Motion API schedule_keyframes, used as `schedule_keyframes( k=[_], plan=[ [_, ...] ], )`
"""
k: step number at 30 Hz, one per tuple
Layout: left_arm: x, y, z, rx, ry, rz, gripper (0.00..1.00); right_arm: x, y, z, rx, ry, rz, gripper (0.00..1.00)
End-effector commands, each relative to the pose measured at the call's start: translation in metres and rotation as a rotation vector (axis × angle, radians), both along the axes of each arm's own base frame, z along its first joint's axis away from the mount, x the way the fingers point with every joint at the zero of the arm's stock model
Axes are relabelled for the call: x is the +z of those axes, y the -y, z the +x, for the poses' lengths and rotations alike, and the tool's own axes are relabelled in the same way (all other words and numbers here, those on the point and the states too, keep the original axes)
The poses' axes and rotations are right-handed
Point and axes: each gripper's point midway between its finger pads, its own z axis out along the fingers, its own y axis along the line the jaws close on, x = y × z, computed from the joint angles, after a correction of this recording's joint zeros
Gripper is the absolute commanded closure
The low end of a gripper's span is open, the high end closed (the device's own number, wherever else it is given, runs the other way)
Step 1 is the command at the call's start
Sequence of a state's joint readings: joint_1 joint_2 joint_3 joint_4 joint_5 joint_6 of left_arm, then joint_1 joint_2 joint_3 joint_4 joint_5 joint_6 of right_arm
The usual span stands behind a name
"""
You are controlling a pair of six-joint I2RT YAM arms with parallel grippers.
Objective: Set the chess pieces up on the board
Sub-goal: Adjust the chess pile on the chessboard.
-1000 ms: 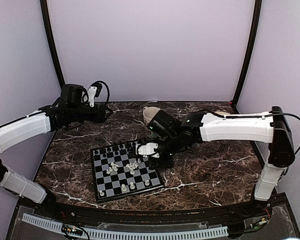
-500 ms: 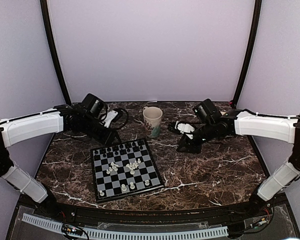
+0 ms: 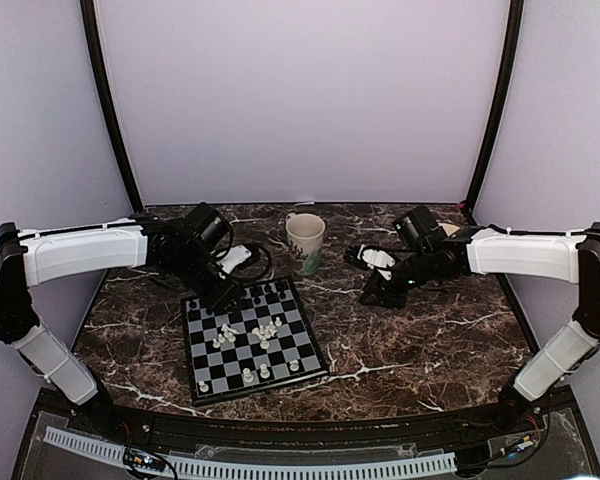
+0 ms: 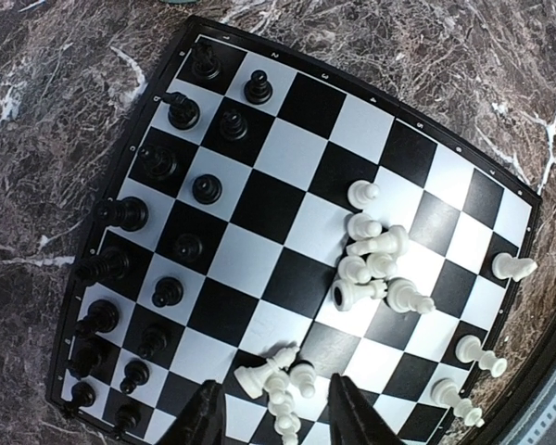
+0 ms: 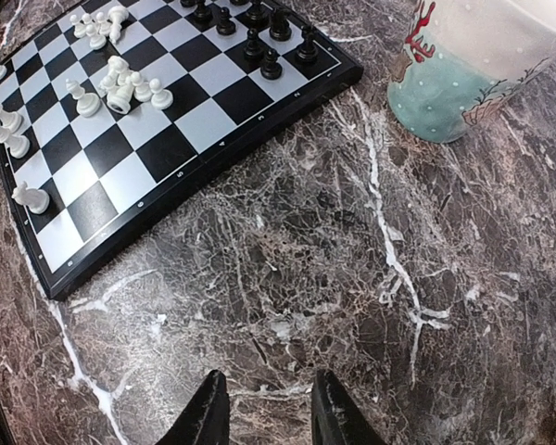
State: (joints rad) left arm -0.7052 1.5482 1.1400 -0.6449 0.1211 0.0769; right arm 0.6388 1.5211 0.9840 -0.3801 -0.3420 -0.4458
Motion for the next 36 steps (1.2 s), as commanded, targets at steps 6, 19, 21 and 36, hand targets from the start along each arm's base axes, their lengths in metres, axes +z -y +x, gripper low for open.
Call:
schedule_keyframes(
  k=[6, 19, 21, 36],
  plan=[
    [-0.006, -0.032, 0.004, -0.009, 0.092, 0.159, 0.61, 0.01, -0.016, 0.004, 0.026, -0.043, 0.068, 0.7],
    [-0.032, -0.035, 0.001, -0.106, 0.01, 0.271, 0.65, 0.036, -0.019, -0.011, 0.07, -0.017, 0.162, 0.7],
    [-0.032, -0.034, 0.001, -0.105, 0.007, 0.265, 0.66, 0.035, -0.018, -0.012, 0.075, -0.015, 0.16, 0.7],
    [-0.06, -0.025, -0.008, -0.173, -0.086, 0.271, 0.63, 0.033, -0.016, -0.011, 0.077, -0.004, 0.144, 0.7]
  ],
)
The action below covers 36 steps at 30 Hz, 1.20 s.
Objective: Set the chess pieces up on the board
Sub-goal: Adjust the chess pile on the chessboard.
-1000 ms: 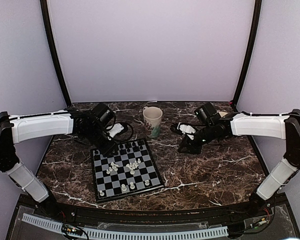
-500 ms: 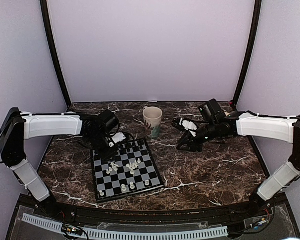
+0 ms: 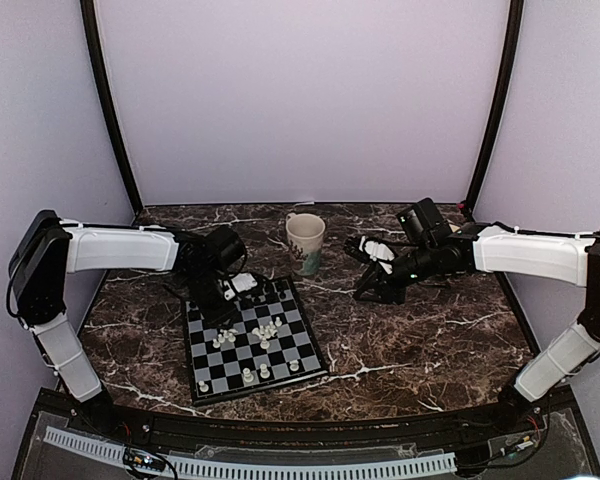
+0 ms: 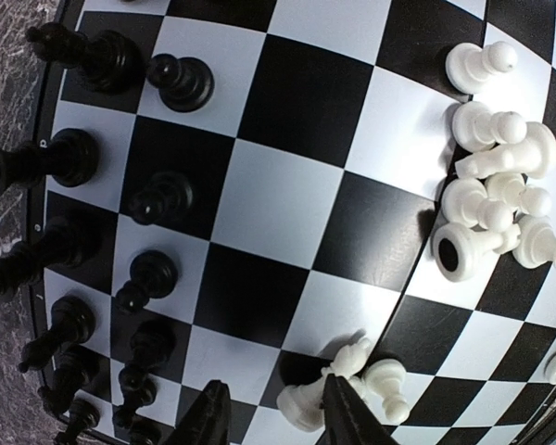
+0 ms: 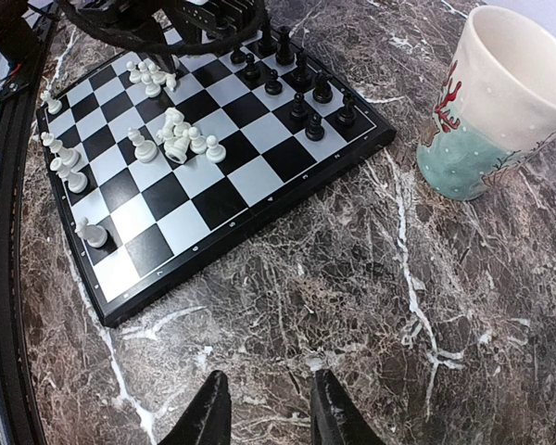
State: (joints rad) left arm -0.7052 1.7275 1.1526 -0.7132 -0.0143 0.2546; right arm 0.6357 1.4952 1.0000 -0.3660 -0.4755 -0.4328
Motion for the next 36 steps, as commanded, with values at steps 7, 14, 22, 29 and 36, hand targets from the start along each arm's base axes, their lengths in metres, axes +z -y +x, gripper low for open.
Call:
schedule_keyframes(
  k=[7, 14, 22, 29, 36],
  plan=[
    [-0.004, 0.001, -0.011, -0.034, -0.05, 0.012, 0.63, 0.004, 0.0, 0.0, 0.005, 0.015, 0.016, 0.7],
    [0.001, -0.005, -0.014, -0.025, -0.029, 0.019, 0.62, 0.002, 0.0, 0.0, 0.004, 0.011, 0.013, 0.7],
    [-0.001, -0.018, -0.01, 0.011, 0.01, 0.07, 0.63, 0.001, 0.0, 0.001, 0.004, 0.009, 0.01, 0.7],
    [-0.004, -0.023, -0.006, 0.064, 0.012, 0.112, 0.63, 0.0, 0.0, 0.0, 0.004, 0.006, 0.007, 0.7],
    [0.006, -0.021, -0.01, 0.07, 0.013, 0.074, 0.6, -0.001, 0.0, 0.0, 0.006, 0.003, 0.008, 0.7]
  ],
)
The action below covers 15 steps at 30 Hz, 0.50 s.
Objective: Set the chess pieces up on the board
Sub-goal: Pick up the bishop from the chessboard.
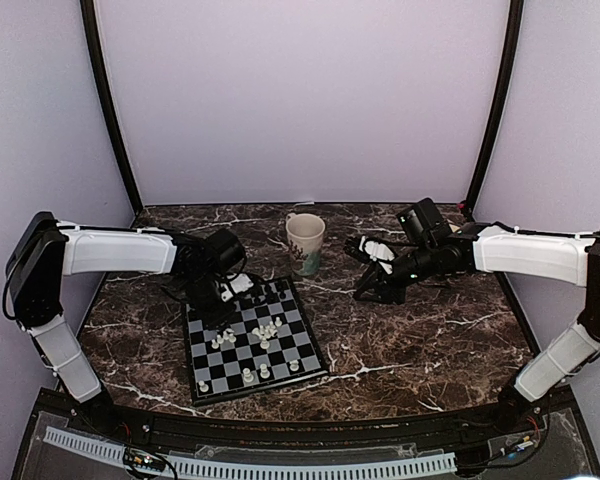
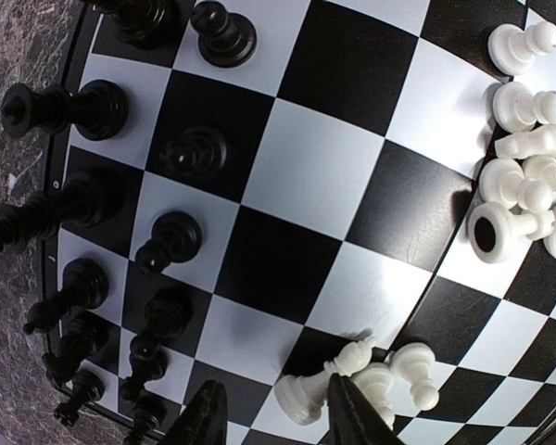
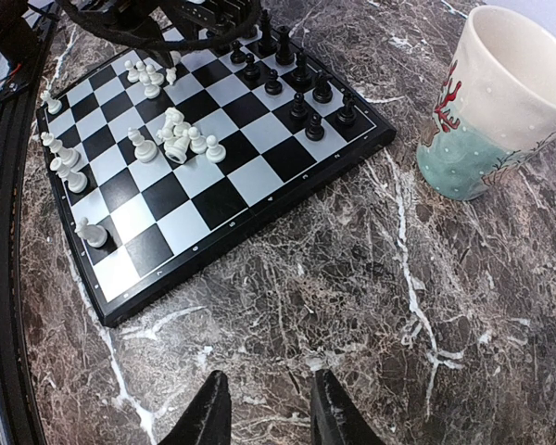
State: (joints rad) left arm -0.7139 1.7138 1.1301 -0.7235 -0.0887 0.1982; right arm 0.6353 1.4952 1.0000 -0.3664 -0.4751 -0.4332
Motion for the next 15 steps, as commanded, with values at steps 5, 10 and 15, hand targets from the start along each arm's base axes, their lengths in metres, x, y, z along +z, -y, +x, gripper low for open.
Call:
schedule_keyframes(
  k=[5, 10, 15],
  plan=[
    [0.016, -0.001, -0.015, -0.03, -0.015, -0.044, 0.6, -0.003, 0.0, 0.0, 0.006, -0.003, 0.006, 0.7],
    [0.012, 0.0, -0.022, -0.054, -0.032, -0.065, 0.59, -0.003, 0.0, 0.0, 0.005, -0.004, 0.006, 0.69],
    [0.004, -0.001, -0.02, -0.053, -0.047, -0.037, 0.6, -0.003, -0.001, 0.0, 0.007, -0.007, 0.005, 0.7]
  ],
)
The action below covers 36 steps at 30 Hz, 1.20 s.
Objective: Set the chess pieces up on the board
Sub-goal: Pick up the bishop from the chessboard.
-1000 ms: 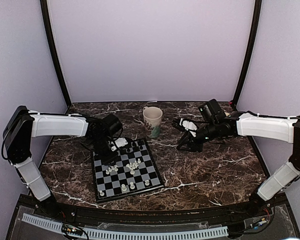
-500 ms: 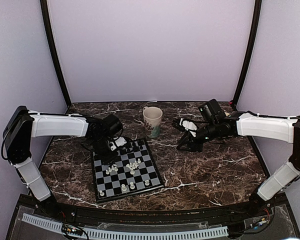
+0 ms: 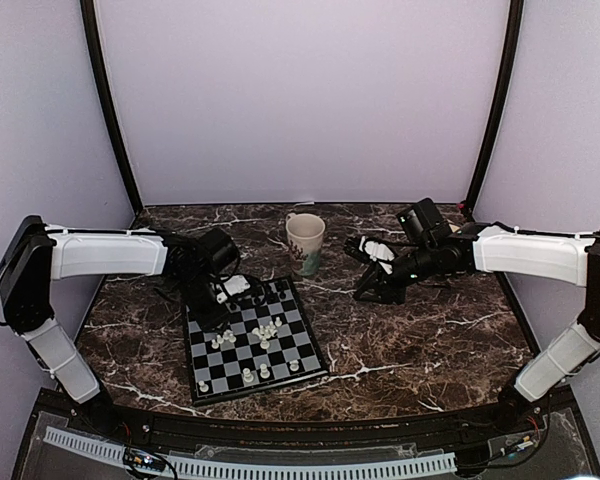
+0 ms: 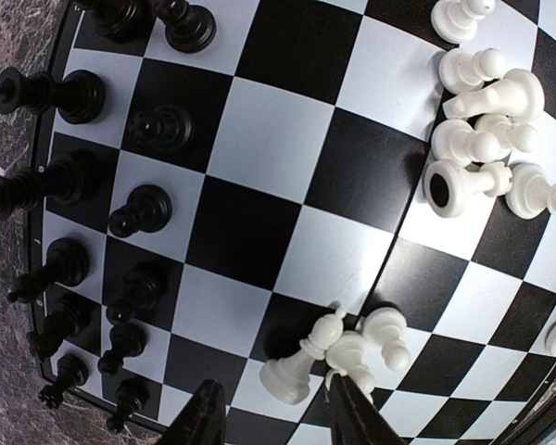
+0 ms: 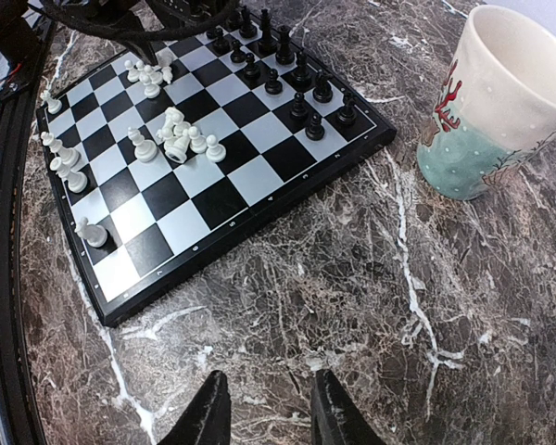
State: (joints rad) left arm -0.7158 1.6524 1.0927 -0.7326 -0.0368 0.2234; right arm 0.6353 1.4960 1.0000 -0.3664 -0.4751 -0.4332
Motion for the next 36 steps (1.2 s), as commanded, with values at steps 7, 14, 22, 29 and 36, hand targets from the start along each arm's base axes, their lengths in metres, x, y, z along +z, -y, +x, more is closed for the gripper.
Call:
schedule_keyframes(
  k=[7, 14, 22, 29, 36],
  plan=[
    [-0.013, -0.001, -0.005, -0.028, -0.045, 0.027, 0.64, -0.003, 0.0, 0.0, 0.004, -0.006, 0.003, 0.69],
    [-0.017, 0.0, -0.008, -0.038, -0.064, 0.027, 0.61, -0.005, 0.0, 0.0, 0.006, -0.009, 0.001, 0.69],
    [-0.021, -0.001, -0.014, -0.044, -0.087, 0.026, 0.63, -0.006, 0.0, -0.001, 0.007, -0.012, 0.0, 0.7],
    [-0.028, -0.005, -0.021, -0.026, -0.124, 0.045, 0.67, -0.006, 0.0, 0.0, 0.005, -0.011, 0.001, 0.7],
    [-0.026, -0.007, -0.021, -0.025, -0.12, 0.058, 0.69, -0.004, 0.0, 0.0, 0.005, -0.013, 0.003, 0.7]
  ],
)
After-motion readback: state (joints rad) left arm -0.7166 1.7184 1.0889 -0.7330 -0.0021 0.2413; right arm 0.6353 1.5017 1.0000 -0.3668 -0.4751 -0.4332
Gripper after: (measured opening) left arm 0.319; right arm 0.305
